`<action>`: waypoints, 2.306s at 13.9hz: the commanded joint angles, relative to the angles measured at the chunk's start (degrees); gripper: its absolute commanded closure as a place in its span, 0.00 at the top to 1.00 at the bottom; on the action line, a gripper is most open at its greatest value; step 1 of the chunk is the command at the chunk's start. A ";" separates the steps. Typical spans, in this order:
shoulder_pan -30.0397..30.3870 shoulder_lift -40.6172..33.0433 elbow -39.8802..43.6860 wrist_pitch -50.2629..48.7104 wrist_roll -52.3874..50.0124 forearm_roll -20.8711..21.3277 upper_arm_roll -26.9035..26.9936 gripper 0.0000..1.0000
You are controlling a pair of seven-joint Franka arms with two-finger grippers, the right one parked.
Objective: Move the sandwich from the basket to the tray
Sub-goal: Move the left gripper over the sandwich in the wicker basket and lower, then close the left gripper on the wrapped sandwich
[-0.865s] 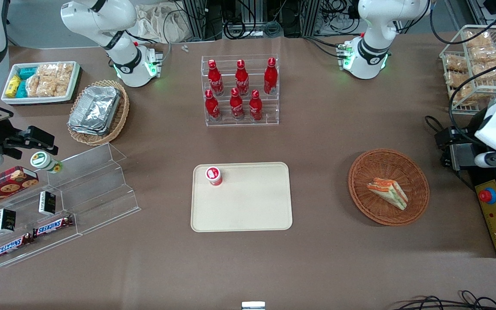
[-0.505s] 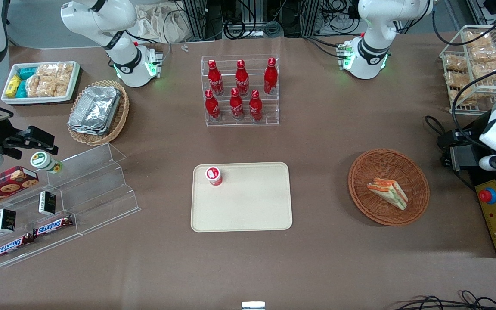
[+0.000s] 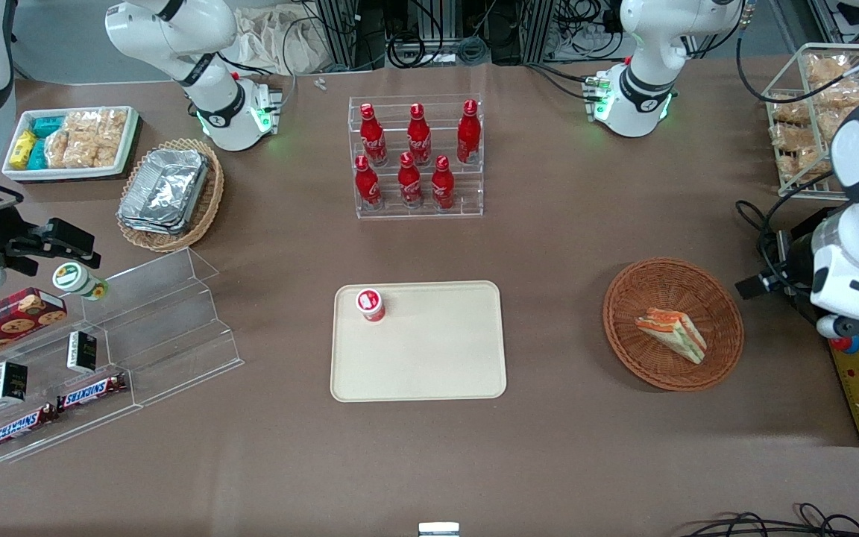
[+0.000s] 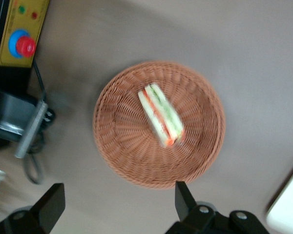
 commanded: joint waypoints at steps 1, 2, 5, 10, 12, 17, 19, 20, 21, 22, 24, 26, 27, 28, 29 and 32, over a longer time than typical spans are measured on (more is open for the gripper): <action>-0.18 0.36 -4.91 6.23 -14.82 -0.85 -0.13 1.00; -0.36 0.71 -6.41 8.95 -16.24 -0.94 -0.13 1.00; -0.45 5.18 -6.69 12.92 -26.07 -1.03 -0.31 1.00; -1.77 10.47 -6.77 17.07 -31.46 -1.03 -0.39 1.00; -1.68 11.26 -6.77 17.15 -31.46 -1.29 -0.39 1.00; -1.50 12.49 -7.56 18.21 -31.46 -2.70 -0.39 1.00; -1.41 13.02 -7.56 18.21 -31.46 -2.70 -0.39 1.00; -1.33 13.11 -7.65 18.21 -31.46 -2.70 -0.39 1.00; -1.24 13.28 -7.91 18.30 -31.37 -2.78 -0.39 1.00; -1.24 13.55 -8.09 18.47 -31.37 -2.79 -0.39 1.00; -1.15 13.64 -9.49 20.04 -31.46 -2.79 -0.39 1.00; -0.98 13.46 -11.07 21.45 -31.37 -2.96 -0.39 1.00; -0.97 13.55 -11.60 22.33 -31.46 -3.48 -0.39 1.00; -0.97 13.55 -12.48 23.21 -31.37 -3.66 -0.31 1.00; -0.97 13.46 -13.18 24.09 -31.46 -3.66 -0.31 1.00; -0.89 13.81 -13.89 26.55 -31.37 -5.24 -0.31 1.00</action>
